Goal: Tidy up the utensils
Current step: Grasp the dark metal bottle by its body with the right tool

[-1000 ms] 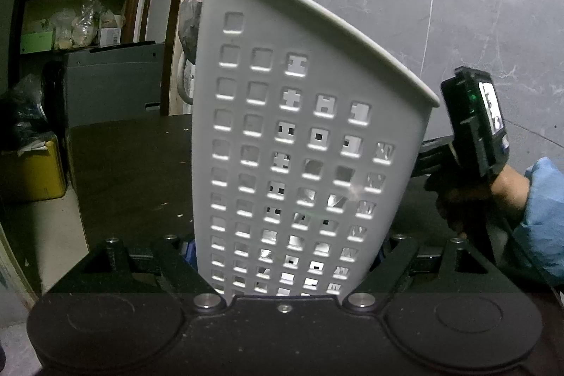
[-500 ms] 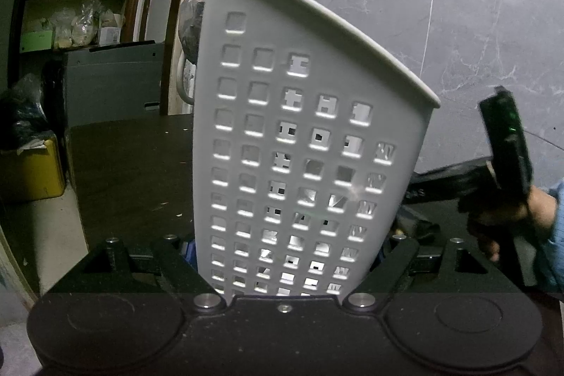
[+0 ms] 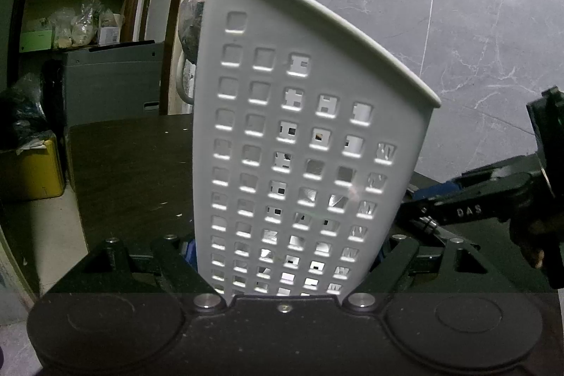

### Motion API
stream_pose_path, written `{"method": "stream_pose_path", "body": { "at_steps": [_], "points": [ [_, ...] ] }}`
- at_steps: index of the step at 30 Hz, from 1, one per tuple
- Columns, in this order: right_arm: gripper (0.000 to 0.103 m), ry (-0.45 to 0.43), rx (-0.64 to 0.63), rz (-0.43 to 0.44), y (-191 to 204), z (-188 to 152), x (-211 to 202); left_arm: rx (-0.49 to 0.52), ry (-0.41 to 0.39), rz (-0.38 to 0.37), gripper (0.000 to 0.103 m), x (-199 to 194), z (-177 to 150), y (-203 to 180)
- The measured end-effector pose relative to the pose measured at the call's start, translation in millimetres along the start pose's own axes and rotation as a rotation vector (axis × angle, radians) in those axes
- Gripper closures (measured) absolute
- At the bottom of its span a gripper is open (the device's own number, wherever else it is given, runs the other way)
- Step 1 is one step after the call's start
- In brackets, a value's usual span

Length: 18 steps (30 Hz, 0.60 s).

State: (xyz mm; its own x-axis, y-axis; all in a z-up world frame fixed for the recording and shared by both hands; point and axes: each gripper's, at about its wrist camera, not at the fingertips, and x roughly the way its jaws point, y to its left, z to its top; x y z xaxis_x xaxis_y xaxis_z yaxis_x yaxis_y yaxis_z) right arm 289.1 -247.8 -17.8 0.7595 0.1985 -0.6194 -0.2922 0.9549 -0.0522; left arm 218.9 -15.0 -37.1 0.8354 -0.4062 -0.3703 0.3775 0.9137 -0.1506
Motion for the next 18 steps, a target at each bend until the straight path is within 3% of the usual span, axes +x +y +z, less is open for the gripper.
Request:
{"method": "stream_pose_path", "body": {
  "at_steps": [8,18],
  "points": [
    [0.039,-0.006,-0.013,-0.010,1.8,15.3,16.8,0.000,0.001,0.000,0.020,-0.3,-0.1,0.2],
    [0.041,0.016,0.015,0.002,-3.6,23.1,37.5,0.002,0.003,-0.001,0.020,-0.2,-0.6,0.9]
  ]
}}
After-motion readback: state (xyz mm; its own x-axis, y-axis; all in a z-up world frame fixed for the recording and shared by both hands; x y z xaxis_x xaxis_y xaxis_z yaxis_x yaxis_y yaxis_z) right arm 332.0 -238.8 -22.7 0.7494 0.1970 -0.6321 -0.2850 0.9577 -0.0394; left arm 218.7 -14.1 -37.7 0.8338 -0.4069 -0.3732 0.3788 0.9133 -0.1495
